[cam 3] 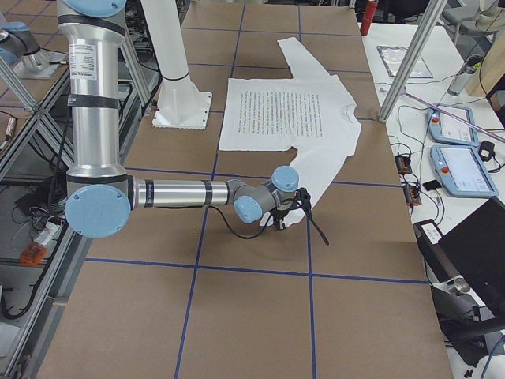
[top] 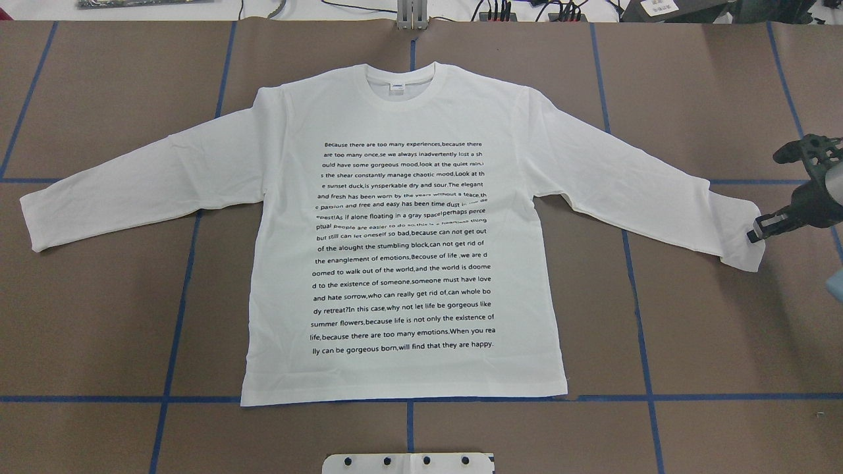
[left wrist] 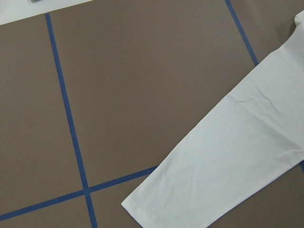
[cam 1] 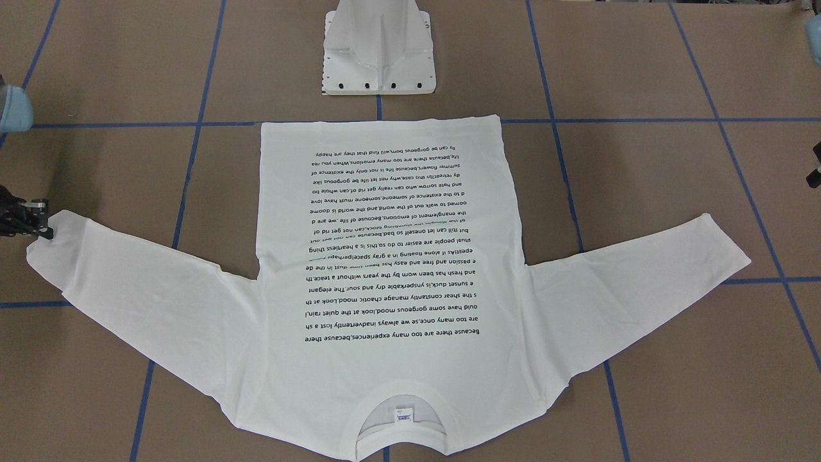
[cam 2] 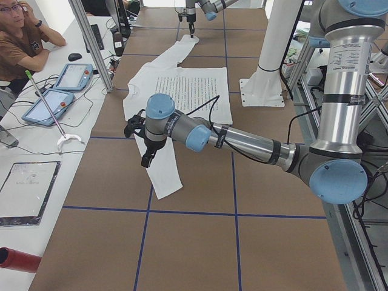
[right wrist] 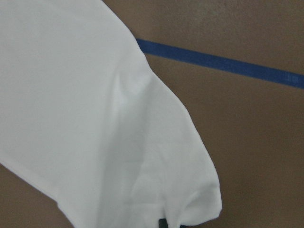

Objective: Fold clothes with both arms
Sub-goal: 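Lower the right gripper onto the cuff of the sleeve nearest it and grasp, then lift the held sleeve and carry it toward the shirt collar, then sweep the sleeve across the chest toward the opposite shoulder and lay it down, then open the right gripper and withdraw it away from the shirt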

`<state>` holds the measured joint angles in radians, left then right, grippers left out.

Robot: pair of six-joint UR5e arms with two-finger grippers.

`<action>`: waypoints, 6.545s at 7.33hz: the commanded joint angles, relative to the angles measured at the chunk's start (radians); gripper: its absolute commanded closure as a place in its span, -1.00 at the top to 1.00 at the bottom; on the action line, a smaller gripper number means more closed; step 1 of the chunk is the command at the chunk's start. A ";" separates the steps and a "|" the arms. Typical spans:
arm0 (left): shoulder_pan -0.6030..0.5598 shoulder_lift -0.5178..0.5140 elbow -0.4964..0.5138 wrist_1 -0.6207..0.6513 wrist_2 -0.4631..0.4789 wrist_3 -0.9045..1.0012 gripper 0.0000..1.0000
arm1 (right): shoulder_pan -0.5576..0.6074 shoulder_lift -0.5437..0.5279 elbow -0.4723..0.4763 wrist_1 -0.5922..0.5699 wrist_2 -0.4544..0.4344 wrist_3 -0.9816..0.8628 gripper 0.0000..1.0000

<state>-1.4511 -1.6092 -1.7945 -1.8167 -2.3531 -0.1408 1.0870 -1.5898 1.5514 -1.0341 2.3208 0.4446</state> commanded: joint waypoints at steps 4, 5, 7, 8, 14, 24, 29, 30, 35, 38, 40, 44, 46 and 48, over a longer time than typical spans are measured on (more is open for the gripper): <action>0.000 0.000 -0.006 -0.001 -0.002 -0.002 0.95 | 0.068 0.045 0.185 -0.035 0.112 0.044 -1.00; 0.000 0.000 -0.008 0.000 -0.002 -0.002 0.95 | 0.067 0.103 0.191 -0.035 0.127 0.151 -1.00; 0.000 0.000 -0.008 -0.001 -0.002 0.001 0.96 | 0.032 0.250 0.177 -0.043 0.147 0.338 -1.00; 0.000 0.000 -0.006 -0.001 -0.002 0.003 0.96 | -0.016 0.334 0.150 -0.043 0.143 0.436 -1.00; 0.000 0.006 0.004 -0.001 0.000 0.006 0.97 | -0.164 0.637 0.019 -0.034 0.014 0.581 -1.00; -0.002 0.058 0.000 -0.016 0.000 0.006 0.97 | -0.446 0.999 -0.247 -0.057 -0.267 0.575 -1.00; -0.002 0.066 -0.003 -0.016 0.000 0.007 0.97 | -0.522 1.249 -0.643 -0.023 -0.369 0.536 -1.00; -0.002 0.066 -0.006 -0.018 0.002 0.009 0.97 | -0.538 1.252 -0.671 0.088 -0.409 0.566 0.28; 0.001 0.066 0.000 -0.030 0.006 -0.008 0.97 | -0.552 1.255 -0.653 0.079 -0.434 0.663 0.99; 0.011 0.153 0.012 -0.234 0.052 -0.153 0.97 | -0.515 1.103 -0.291 -0.313 -0.425 0.668 1.00; 0.035 0.250 0.017 -0.431 0.055 -0.310 0.98 | -0.411 0.943 -0.102 -0.460 -0.356 0.649 1.00; 0.239 0.252 0.047 -0.593 0.182 -0.653 0.98 | -0.186 0.649 0.059 -0.582 -0.241 0.286 1.00; 0.245 0.250 0.076 -0.593 0.202 -0.652 0.98 | -0.103 0.507 0.125 -0.589 -0.157 0.165 1.00; 0.270 0.227 0.130 -0.593 0.271 -0.652 0.98 | -0.067 0.394 0.174 -0.589 -0.150 0.059 1.00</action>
<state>-1.1942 -1.3679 -1.6951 -2.4091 -2.1129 -0.7922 0.9955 -1.1214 1.6917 -1.6220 2.1618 0.5729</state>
